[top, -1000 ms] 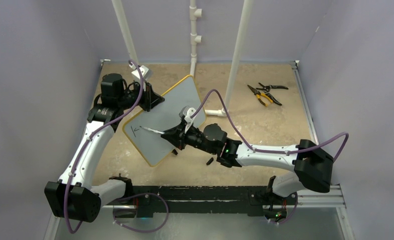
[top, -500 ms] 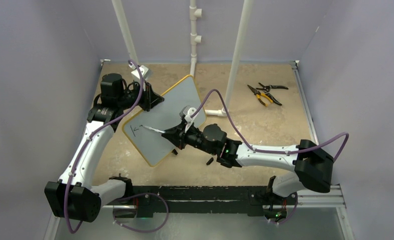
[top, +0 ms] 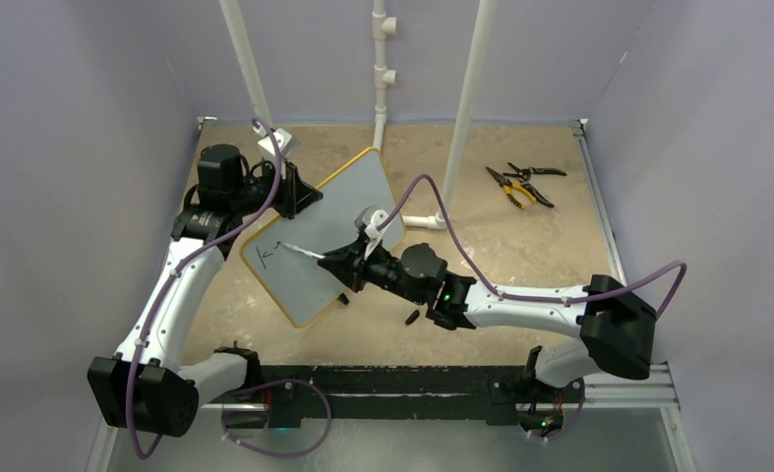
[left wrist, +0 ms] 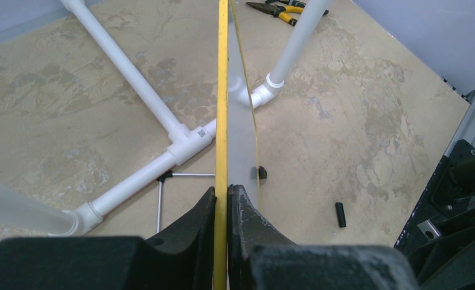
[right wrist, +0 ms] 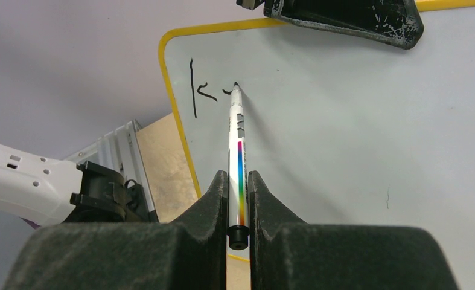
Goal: Write a sentence on the whiteboard
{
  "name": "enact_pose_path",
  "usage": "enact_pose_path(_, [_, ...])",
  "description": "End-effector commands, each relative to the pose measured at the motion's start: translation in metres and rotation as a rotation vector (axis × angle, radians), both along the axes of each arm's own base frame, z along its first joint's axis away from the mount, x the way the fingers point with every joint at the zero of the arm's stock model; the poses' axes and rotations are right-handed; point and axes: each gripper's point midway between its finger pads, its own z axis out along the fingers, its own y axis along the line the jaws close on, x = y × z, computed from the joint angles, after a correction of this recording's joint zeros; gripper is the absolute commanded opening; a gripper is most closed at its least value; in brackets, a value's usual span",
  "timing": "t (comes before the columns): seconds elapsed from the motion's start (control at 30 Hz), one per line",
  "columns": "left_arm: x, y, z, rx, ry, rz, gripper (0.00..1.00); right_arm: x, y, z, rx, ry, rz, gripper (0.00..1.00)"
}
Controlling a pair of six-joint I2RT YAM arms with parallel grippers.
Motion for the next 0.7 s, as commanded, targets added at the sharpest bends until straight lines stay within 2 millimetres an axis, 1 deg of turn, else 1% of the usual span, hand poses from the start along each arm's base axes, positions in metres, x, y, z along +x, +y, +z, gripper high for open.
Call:
enact_pose_path(0.0, [0.000,-0.002,0.004,0.006,-0.044,-0.035,0.00,0.006,0.001,0.033,0.074,-0.054,-0.019,0.00])
enact_pose_path(0.3, [0.001,-0.002,0.003,0.007,-0.043,-0.036,0.00,-0.004,0.010,0.031,0.064,-0.069,0.053,0.00])
enact_pose_path(0.47, [0.001,-0.001,0.004,0.006,-0.045,-0.036,0.00,-0.005,0.011,0.021,0.039,-0.053,0.061,0.00])
enact_pose_path(0.67, [0.001,-0.001,0.004,0.006,-0.045,-0.035,0.00,-0.005,0.008,0.004,0.001,-0.019,0.052,0.00])
